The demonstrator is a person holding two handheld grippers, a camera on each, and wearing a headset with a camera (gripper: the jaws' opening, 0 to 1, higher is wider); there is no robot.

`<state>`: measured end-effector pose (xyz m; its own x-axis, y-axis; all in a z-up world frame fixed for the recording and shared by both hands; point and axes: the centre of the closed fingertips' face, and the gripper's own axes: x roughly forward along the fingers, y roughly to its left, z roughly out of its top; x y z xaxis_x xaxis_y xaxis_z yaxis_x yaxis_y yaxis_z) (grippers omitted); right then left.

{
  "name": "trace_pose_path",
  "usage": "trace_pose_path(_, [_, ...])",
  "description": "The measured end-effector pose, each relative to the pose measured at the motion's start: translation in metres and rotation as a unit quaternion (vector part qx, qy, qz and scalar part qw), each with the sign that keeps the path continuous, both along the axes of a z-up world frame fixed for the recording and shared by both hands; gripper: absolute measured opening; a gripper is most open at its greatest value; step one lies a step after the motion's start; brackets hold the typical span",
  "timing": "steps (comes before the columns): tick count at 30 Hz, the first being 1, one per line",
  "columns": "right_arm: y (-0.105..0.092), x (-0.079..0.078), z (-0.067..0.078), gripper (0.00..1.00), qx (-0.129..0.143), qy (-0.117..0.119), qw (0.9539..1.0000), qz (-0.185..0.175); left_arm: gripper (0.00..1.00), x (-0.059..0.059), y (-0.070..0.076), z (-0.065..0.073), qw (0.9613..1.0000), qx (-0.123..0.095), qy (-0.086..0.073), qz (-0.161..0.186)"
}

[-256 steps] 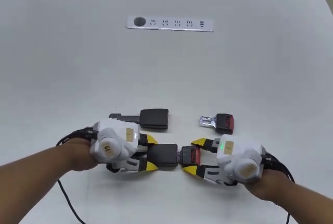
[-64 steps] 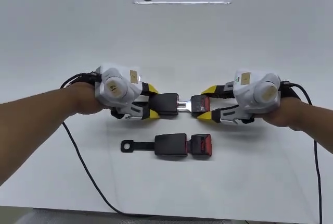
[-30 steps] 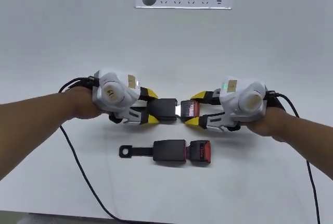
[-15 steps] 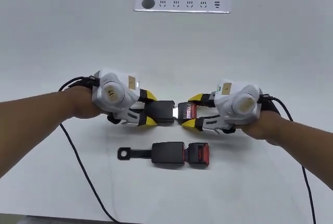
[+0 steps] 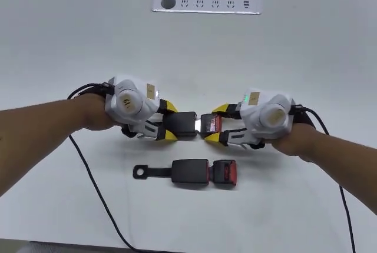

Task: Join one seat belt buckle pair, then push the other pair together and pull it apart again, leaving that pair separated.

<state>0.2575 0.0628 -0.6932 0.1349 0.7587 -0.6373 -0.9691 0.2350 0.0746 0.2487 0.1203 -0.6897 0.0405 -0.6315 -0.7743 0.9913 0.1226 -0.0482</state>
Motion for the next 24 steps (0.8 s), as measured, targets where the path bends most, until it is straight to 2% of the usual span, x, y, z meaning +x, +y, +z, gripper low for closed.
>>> trace_pose_path(16, [0.000, -0.003, 0.001, 0.35, -0.012, -0.006, 0.9999, 0.009, 0.33, 0.000, 0.001, -0.001, 0.9995, 0.015, -0.003, -0.026])
trace_pose_path(24, [-0.011, -0.003, 0.002, 0.35, -0.019, -0.006, 0.9998, 0.009, 0.33, -0.001, 0.001, -0.001, 0.9989, 0.028, -0.004, -0.037])
